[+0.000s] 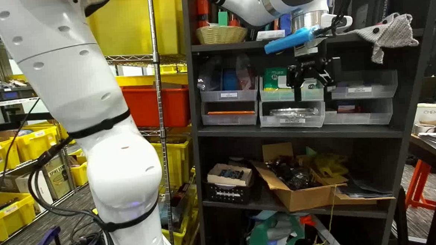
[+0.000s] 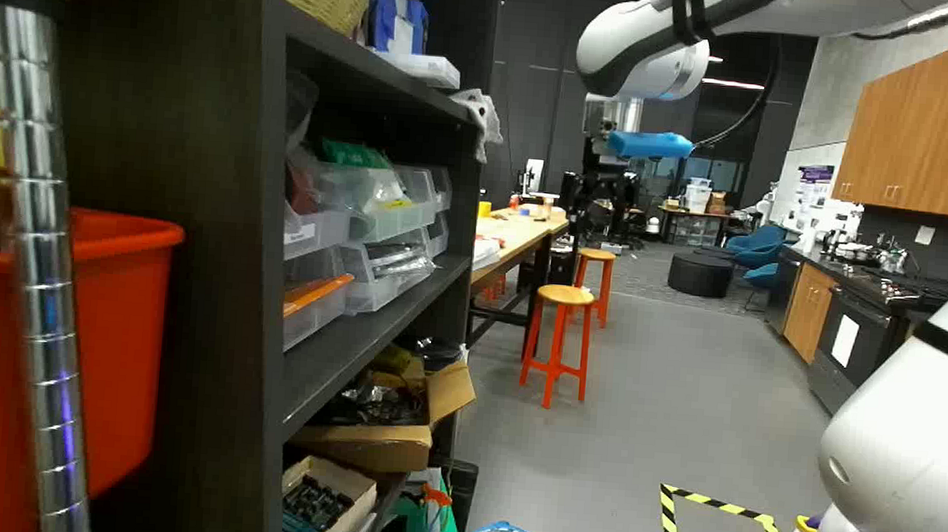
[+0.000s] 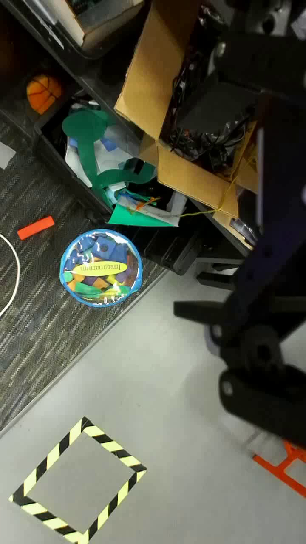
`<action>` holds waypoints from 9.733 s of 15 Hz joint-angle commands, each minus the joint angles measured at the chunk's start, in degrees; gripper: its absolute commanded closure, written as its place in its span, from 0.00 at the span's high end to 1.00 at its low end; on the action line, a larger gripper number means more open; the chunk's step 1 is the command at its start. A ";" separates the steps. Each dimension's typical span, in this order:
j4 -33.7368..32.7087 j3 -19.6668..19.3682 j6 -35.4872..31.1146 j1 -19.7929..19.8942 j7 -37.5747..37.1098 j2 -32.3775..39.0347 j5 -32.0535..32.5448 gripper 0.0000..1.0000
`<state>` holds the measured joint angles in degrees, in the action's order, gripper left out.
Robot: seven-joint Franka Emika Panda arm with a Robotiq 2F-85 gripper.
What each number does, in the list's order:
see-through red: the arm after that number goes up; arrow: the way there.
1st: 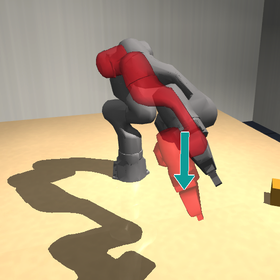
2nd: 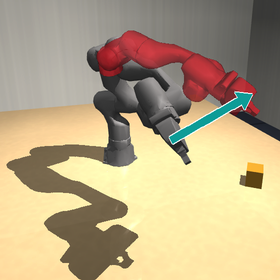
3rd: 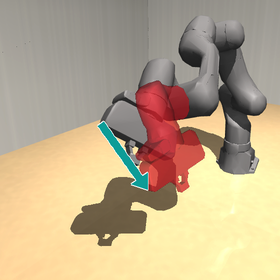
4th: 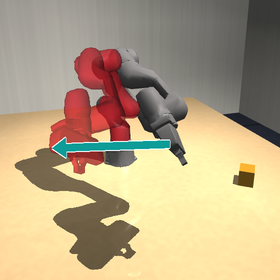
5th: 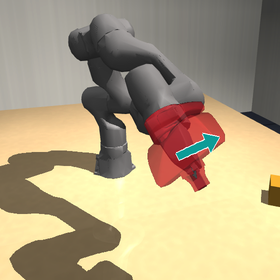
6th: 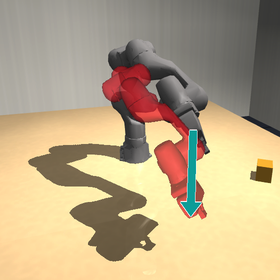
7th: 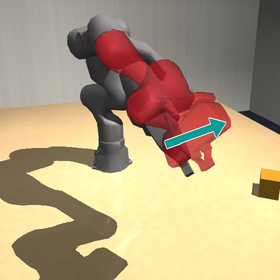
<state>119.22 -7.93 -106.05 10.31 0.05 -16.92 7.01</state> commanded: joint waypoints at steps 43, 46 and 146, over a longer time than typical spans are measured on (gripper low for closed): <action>40.24 -33.07 -44.95 -14.03 65.83 -7.28 -39.97 1.00; 40.50 -37.91 -41.83 -17.62 76.40 -8.77 -45.78 1.00; 36.88 11.70 -27.22 5.83 6.03 -36.65 -111.12 1.00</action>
<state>159.08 1.37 -128.49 15.12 14.67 -54.62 -107.76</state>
